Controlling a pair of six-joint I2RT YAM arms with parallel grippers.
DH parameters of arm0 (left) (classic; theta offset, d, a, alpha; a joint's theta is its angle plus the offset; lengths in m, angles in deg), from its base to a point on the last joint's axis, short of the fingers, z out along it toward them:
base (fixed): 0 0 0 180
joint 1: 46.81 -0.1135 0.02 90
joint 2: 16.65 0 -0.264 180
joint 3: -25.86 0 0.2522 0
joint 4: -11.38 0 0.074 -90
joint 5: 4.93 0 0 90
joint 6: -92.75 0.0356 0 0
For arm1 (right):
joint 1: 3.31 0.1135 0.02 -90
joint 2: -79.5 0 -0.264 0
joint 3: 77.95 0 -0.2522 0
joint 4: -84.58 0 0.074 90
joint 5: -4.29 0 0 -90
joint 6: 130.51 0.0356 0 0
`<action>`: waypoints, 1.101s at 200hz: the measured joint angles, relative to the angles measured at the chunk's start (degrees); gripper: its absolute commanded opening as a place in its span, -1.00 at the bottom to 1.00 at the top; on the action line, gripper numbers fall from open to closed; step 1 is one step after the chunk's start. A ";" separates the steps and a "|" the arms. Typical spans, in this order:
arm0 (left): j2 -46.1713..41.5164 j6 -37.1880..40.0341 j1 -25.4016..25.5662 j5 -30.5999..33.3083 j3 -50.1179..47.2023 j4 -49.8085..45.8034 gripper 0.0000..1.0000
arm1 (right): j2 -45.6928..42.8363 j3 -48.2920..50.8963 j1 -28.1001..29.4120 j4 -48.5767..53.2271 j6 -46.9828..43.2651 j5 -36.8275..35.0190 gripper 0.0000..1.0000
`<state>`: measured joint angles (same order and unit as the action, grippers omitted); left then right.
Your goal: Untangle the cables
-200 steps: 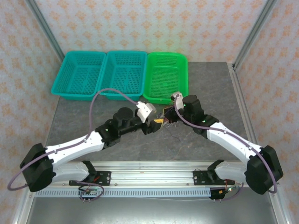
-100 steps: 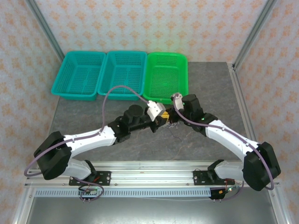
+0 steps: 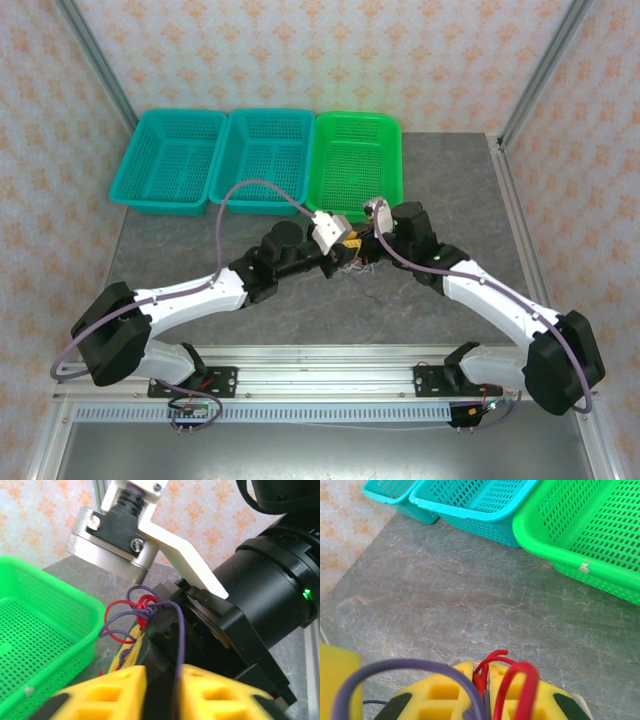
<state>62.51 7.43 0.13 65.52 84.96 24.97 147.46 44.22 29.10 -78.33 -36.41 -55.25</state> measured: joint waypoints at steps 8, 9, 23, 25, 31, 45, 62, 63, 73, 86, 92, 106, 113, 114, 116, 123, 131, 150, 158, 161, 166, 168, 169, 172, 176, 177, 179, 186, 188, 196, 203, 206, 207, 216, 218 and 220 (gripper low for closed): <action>0.02 -0.11 -0.22 -0.17 -0.02 0.26 -1.00 | 0.02 0.11 -0.09 -0.35 0.35 0.44 -1.00; 0.02 -0.17 -0.22 -0.20 -0.02 0.31 -1.00 | 0.02 0.13 -0.11 -0.39 0.35 0.46 -1.00; 0.02 -0.96 -0.46 -0.57 -0.04 1.01 -1.00 | 0.02 0.26 -0.33 -1.25 0.79 0.61 -1.00; 0.02 -0.92 -0.48 -0.52 -0.04 1.16 -1.00 | 0.02 0.28 -0.35 -1.38 1.01 0.55 -1.00; 0.02 -1.27 -0.50 -0.50 -0.07 1.31 -1.00 | 0.02 0.37 -0.35 -1.92 1.29 0.33 -0.99; 0.02 -1.86 -0.50 -0.09 -0.07 1.81 -1.00 | 0.09 0.66 -0.17 -2.71 2.19 -1.33 -0.80; -0.46 -2.84 -0.44 0.94 -0.09 1.95 -1.00 | 0.72 1.53 0.74 -4.02 4.02 -6.12 -0.59; -0.59 -2.97 -0.44 1.03 -0.11 1.95 -1.00 | 0.76 1.60 0.79 -4.09 4.15 -6.32 -0.55; -2.05 -3.82 -0.44 2.38 -0.57 1.86 -1.00 | 1.70 2.75 0.96 -4.79 6.43 -10.62 -0.26; -5.01 -5.07 -0.44 4.50 -1.66 1.01 -1.00 | 3.15 4.33 0.50 -5.18 9.49 -15.50 -0.12; -6.78 -5.66 -0.44 5.79 -2.29 0.04 -1.00 | 3.91 5.14 -0.04 -5.18 11.21 -17.49 -0.12; -11.02 -6.95 -0.44 9.01 -3.21 -3.21 -1.00 | 5.33 6.99 -2.19 -5.86 15.02 -20.39 -0.32; -12.96 -7.56 -0.44 10.69 -3.28 -4.90 -1.00 | 5.97 8.15 -3.63 -6.32 17.11 -21.49 -0.41; -13.16 -7.61 -0.44 10.88 -3.28 -5.03 -1.00 | 6.01 8.31 -3.80 -6.43 17.49 -21.57 -0.44; -13.81 -7.85 -0.44 11.39 -3.30 -5.49 -1.00 | 6.23 8.70 -4.33 -6.45 18.12 -21.81 -0.44; -15.89 -8.20 -0.44 12.92 -3.30 -6.95 -1.00 | 6.80 9.94 -5.73 -6.80 19.78 -22.27 -0.46; -18.18 -8.66 -0.44 14.38 -3.37 -8.37 -1.00 | 7.48 11.26 -7.04 -6.95 21.40 -22.84 -0.45; -23.45 -9.75 -0.24 16.79 -4.52 -12.04 -1.00 | 8.31 13.22 -7.78 -7.21 24.87 -23.02 -0.16; -25.29 -10.40 -0.04 18.10 -5.38 -14.08 -1.00 | 8.33 13.35 -7.61 -7.37 26.71 -23.19 -0.14; -25.97 -10.62 -0.04 18.69 -5.60 -14.95 -1.00 | 8.33 13.38 -7.63 -7.48 26.77 -23.26 -0.14; -27.06 -10.95 -0.04 19.67 -6.01 -16.68 -1.00 | 8.31 13.49 -7.82 -7.65 27.87 -23.45 -0.14; -27.30 -11.02 -0.04 19.96 -6.10 -17.11 -1.00 | 8.31 13.53 -7.87 -7.80 28.09 -23.43 -0.14; -27.56 -11.19 -0.04 20.22 -6.21 -17.70 -1.00 | 8.28 13.55 -7.87 -7.87 28.24 -23.43 -0.13; -28.02 -11.30 -0.07 20.63 -6.34 -18.40 -1.00 | 8.26 13.68 -8.00 -8.11 28.83 -23.50 -0.13; -28.59 -11.47 -0.04 21.46 -6.51 -19.63 -1.00 | 8.15 13.97 -8.24 -8.70 29.64 -23.41 -0.12; -28.81 -11.63 -0.04 21.75 -6.56 -20.20 -1.00 | 8.13 14.03 -8.26 -8.76 29.77 -23.43 -0.12; -29.03 -11.78 -0.04 22.05 -6.58 -20.70 -1.00 | 8.02 14.23 -8.44 -9.03 30.27 -23.41 -0.12; -29.97 -12.28 -0.04 23.91 -6.73 -22.91 -1.00 | 7.54 15.08 -9.31 -9.73 31.89 -23.39 -0.12; -30.12 -12.31 -0.04 24.28 -6.75 -23.28 -1.00 | 7.45 15.30 -9.53 -9.86 32.11 -23.39 -0.12; -31.26 -12.87 -0.09 26.80 -6.84 -25.29 -1.00 | 6.71 16.70 -11.32 -10.19 34.12 -23.58 -0.15; -32.28 -13.57 -0.24 28.83 -6.86 -26.86 -1.00 | 6.03 18.10 -13.60 -10.21 36.33 -23.76 -0.21; -32.89 -14.03 -0.42 29.66 -6.86 -27.69 -1.00 | 5.70 18.67 -14.64 -10.12 37.35 -23.91 -0.23; -33.00 -14.10 -0.48 29.79 -6.86 -27.78 -1.00 | 5.64 18.78 -14.91 -10.10 37.64 -23.89 -0.23; -34.36 -15.10 -1.44 31.58 -6.88 -29.66 -1.00 | 4.83 20.37 -18.40 -9.51 40.96 -24.17 -0.25; -34.71 -15.47 -1.79 32.11 -6.91 -30.12 -1.00 | 4.61 20.70 -19.19 -9.27 41.57 -24.35 -0.25; -34.95 -15.69 -2.10 32.30 -6.93 -30.42 -1.00 | 4.39 21.05 -20.13 -9.03 42.42 -24.57 -0.25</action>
<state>27.56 -8.26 -1.97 97.82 78.03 -5.45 151.86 65.26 8.97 -87.36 6.02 -79.82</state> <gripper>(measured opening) 0.044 0.384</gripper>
